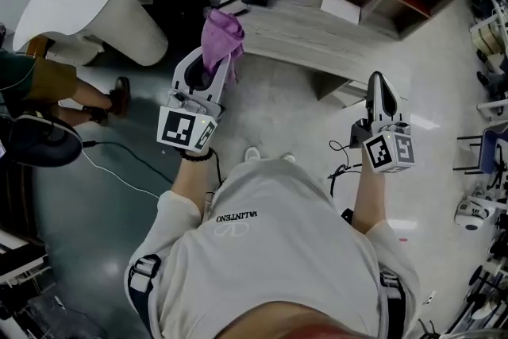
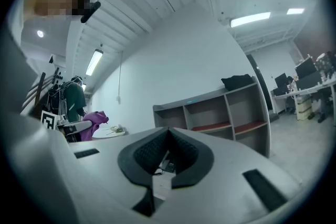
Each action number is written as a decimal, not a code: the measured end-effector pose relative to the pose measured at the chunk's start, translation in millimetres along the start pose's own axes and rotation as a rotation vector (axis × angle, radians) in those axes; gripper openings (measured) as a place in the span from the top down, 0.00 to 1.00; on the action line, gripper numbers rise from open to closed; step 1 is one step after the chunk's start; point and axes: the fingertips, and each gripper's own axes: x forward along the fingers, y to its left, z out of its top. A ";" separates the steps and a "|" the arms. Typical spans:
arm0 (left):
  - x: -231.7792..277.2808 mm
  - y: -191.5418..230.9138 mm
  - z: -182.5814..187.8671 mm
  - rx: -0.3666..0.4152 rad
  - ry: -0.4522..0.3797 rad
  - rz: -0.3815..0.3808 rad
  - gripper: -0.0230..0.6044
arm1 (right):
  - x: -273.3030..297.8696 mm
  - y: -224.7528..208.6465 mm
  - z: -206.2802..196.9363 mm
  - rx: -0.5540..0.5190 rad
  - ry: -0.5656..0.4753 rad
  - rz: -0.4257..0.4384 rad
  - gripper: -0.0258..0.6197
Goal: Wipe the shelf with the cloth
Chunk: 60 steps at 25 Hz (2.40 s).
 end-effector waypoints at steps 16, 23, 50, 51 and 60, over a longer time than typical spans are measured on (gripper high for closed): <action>-21.3 27.3 -41.8 -0.083 0.033 -0.064 0.82 | 20.9 51.0 -35.9 -0.025 0.054 -0.045 0.96; -14.7 29.7 -48.2 -0.085 0.047 -0.076 0.82 | 28.4 44.2 -38.1 -0.020 0.055 -0.060 0.96; 144.5 67.8 -81.5 -0.048 0.077 0.013 0.82 | 197.6 -23.7 -41.5 0.014 0.086 0.133 0.96; 151.7 67.3 -82.8 -0.044 0.079 0.019 0.82 | 203.1 -29.1 -41.2 0.014 0.087 0.140 0.96; 194.3 67.4 -87.8 -0.010 0.102 0.095 0.82 | 244.7 -55.0 -51.3 0.045 0.109 0.241 0.96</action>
